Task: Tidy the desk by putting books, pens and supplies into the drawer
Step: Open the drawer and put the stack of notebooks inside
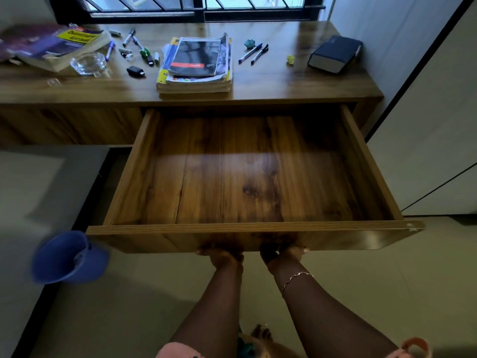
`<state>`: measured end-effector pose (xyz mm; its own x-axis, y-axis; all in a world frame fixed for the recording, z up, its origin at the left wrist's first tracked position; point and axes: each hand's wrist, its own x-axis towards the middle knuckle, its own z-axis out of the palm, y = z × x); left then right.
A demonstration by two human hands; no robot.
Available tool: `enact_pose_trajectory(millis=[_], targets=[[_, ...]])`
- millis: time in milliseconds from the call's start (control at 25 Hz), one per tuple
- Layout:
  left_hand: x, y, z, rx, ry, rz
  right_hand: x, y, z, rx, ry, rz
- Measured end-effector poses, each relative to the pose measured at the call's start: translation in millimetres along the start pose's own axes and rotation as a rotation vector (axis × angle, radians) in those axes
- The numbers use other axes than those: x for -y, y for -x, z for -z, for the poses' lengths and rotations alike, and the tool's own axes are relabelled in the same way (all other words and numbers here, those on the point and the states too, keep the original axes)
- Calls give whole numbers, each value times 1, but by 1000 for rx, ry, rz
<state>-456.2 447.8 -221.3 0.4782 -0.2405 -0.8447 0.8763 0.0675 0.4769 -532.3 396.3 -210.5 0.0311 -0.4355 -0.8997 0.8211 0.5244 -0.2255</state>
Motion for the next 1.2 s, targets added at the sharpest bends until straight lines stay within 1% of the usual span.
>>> enact_pose_trajectory(millis=[80, 120, 160, 200, 240, 320, 400, 440, 480, 520, 600, 680, 760, 840, 960, 1040, 1120, 1200], targets=[[-2, 1, 0, -22, -23, 14, 2, -2, 3, -12, 52, 21], [-3, 2, -2, -49, -38, 26, 2, 1, 3, 8, 78, 42], [-3, 2, -3, -82, -81, 38, 4, 5, 3, 26, 150, 87], [-2, 7, -5, -98, -145, 54, 5, 5, 4, 10, 246, 109], [0, 14, -6, -87, -217, 73, 8, 7, 5, -38, 325, 92], [10, 36, -6, 12, -385, 131, 9, 13, 13, -83, 497, 63], [16, 68, -12, 164, -660, 160, 8, 37, 14, -33, 788, 123], [18, 84, -17, 224, -773, 133, 8, 50, 13, 52, 927, 155], [18, 96, -23, 268, -852, 77, 9, 67, 10, 173, 1040, 157], [16, 105, -27, 311, -900, -4, 11, 81, 6, 271, 1104, 180], [5, 116, -32, 424, -939, -193, 28, 103, -4, 255, 1091, 215], [-9, 121, -31, 523, -974, -387, 43, 125, -7, 285, 1100, 171], [-25, 123, -30, 609, -987, -570, 52, 147, -13, 379, 1120, 143], [-45, 123, -41, 686, -990, -745, 57, 162, -26, 510, 1166, 196], [-78, 116, -69, 711, -1112, -1050, 61, 164, -60, 659, 1288, 442], [-101, 107, -88, 648, -1204, -1201, 60, 152, -83, 687, 1396, 669], [-121, 96, -101, 565, -1238, -1254, 58, 136, -103, 654, 1558, 907], [-137, 84, -107, 504, -1273, -1265, 56, 125, -119, 615, 1656, 1047]])
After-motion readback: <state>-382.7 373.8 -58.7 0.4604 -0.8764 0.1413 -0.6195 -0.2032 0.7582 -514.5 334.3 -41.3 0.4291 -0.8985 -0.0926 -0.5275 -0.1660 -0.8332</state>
